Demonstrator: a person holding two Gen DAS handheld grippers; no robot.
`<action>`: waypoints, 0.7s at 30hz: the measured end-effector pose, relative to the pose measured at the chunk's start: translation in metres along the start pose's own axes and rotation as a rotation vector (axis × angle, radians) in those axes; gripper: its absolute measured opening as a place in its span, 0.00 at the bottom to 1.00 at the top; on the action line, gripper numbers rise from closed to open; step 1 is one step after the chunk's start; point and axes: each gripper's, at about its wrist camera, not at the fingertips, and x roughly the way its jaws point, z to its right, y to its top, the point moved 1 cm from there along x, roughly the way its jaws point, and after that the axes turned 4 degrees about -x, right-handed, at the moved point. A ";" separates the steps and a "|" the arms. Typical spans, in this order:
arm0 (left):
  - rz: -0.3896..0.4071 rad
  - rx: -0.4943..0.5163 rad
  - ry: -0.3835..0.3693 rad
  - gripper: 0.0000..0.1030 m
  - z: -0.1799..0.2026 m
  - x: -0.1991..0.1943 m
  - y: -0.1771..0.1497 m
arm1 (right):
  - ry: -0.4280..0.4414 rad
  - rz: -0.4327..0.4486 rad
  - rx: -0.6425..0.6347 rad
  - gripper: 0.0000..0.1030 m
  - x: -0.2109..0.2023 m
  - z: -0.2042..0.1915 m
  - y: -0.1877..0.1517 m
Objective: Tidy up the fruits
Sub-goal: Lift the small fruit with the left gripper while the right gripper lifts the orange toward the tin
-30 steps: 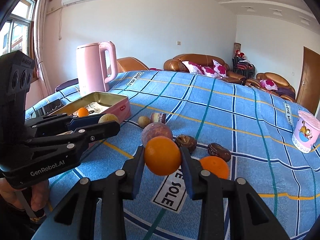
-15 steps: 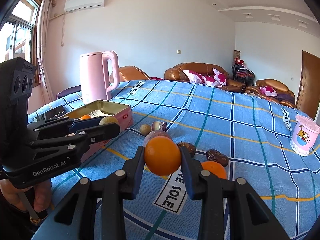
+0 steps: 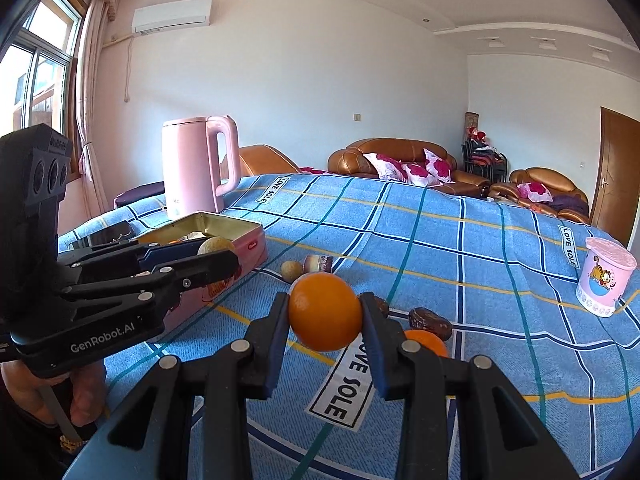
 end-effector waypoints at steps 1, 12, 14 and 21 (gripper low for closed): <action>0.003 0.001 0.001 0.26 0.000 0.000 0.000 | -0.001 0.002 -0.001 0.36 0.000 0.000 0.000; 0.043 0.018 0.005 0.26 0.002 -0.007 0.000 | 0.001 0.045 -0.010 0.36 -0.008 -0.002 -0.001; 0.048 0.019 0.003 0.26 0.003 -0.008 0.000 | -0.001 0.051 -0.011 0.36 -0.009 -0.002 -0.001; 0.077 0.037 0.014 0.26 0.006 -0.013 0.000 | 0.000 0.079 -0.017 0.36 -0.014 -0.004 -0.001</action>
